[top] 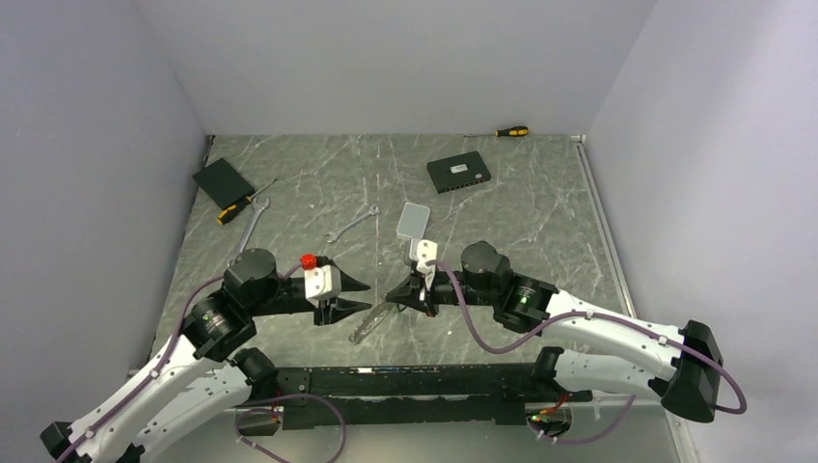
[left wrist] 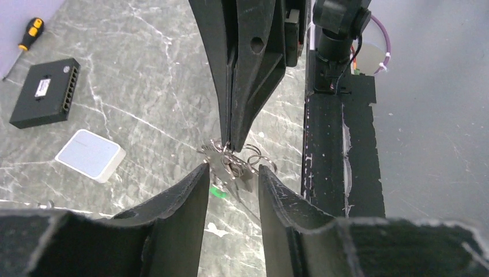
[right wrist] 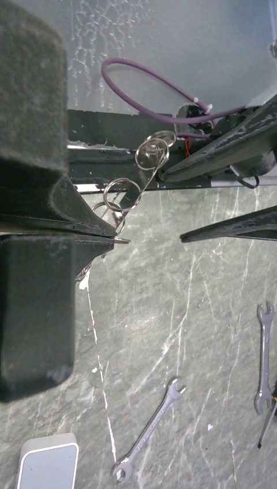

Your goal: Put the keys on the keyring

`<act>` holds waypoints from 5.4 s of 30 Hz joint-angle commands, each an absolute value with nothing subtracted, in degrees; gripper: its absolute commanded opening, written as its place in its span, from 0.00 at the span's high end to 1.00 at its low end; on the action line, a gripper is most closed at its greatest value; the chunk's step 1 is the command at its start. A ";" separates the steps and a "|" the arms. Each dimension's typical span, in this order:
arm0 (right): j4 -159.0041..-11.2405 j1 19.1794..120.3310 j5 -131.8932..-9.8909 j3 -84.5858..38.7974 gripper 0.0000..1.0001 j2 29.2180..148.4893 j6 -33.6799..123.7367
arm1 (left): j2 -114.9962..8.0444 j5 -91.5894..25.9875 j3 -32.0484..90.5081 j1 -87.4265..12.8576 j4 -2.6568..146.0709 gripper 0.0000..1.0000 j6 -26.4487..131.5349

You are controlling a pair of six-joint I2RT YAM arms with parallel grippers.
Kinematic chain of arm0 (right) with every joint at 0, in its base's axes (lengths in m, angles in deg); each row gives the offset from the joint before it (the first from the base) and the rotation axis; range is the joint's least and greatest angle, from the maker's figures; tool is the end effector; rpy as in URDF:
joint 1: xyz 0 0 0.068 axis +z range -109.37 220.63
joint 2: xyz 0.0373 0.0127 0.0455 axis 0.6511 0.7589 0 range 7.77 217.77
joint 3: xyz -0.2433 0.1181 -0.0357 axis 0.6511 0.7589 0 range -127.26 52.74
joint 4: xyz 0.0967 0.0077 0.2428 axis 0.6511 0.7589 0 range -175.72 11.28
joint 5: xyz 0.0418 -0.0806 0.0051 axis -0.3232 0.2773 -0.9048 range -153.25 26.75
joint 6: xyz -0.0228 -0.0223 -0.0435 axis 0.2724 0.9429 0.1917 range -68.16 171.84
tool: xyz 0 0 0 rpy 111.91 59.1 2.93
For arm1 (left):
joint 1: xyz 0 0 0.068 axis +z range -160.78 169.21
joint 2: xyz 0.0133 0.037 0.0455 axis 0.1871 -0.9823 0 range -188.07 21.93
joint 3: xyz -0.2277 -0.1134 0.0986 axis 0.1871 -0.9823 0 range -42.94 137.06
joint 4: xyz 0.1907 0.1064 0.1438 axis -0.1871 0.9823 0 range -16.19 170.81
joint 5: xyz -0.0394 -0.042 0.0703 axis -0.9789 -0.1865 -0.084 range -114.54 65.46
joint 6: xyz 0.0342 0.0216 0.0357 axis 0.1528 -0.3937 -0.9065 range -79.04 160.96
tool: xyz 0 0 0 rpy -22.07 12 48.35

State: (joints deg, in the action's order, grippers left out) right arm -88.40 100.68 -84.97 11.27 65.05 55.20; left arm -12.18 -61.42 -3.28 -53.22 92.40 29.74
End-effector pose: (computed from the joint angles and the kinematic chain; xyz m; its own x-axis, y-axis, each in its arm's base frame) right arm 0.1053 0.2090 0.3022 -0.0554 -0.2053 -0.9771 -0.9898 0.1396 0.0268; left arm 0.0884 -0.1098 0.3218 0.0257 0.1875 -0.9819 0.9851 0.1624 0.0568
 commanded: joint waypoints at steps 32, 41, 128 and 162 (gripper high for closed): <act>-90.57 102.68 -70.65 9.10 1.00 62.03 53.93 | -29.23 -64.34 2.78 -52.35 96.42 0.59 34.25; -93.89 102.60 -71.33 13.07 1.00 58.09 52.32 | -27.88 -60.71 3.44 -52.36 99.47 1.00 29.53; -134.60 100.79 -100.34 23.03 1.00 59.86 69.45 | -19.03 -76.77 -2.21 -51.69 92.07 0.37 31.35; -137.34 100.73 -100.10 21.28 1.00 61.64 65.25 | -16.52 -62.29 -1.42 -51.57 90.56 0.71 31.57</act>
